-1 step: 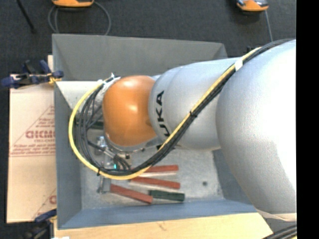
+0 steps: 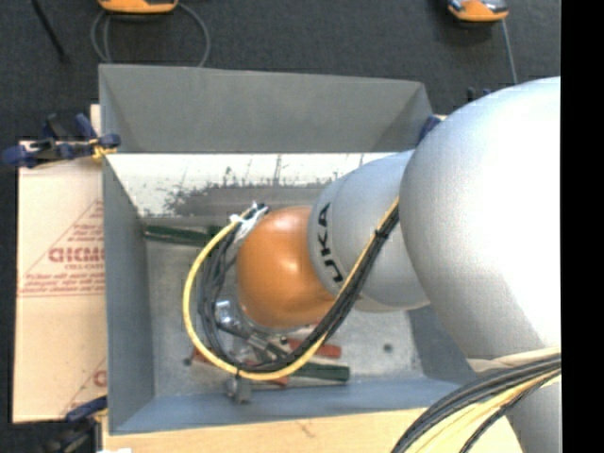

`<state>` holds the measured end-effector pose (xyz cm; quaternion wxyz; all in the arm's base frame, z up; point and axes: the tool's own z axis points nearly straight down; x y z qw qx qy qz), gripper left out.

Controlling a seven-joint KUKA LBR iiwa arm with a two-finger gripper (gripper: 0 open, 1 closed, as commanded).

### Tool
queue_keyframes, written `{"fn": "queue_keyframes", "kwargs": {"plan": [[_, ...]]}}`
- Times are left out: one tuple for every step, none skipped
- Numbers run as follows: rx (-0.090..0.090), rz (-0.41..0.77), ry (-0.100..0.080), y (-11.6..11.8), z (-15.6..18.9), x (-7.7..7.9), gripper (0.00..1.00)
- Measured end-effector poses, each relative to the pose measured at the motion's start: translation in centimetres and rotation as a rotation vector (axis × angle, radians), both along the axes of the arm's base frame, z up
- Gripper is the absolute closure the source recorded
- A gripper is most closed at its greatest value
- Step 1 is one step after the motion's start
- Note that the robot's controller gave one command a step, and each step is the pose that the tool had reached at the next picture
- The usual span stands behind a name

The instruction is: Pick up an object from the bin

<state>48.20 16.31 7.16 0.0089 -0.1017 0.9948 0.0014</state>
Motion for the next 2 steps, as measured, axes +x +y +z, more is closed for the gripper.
{"fn": "queue_keyframes", "kwargs": {"plan": [[-0.003,0.0,0.015,0.1,-0.1,-0.5,1.0],[-0.002,0.039,0.006,1.8,15.5,1.0,1.0]]}}
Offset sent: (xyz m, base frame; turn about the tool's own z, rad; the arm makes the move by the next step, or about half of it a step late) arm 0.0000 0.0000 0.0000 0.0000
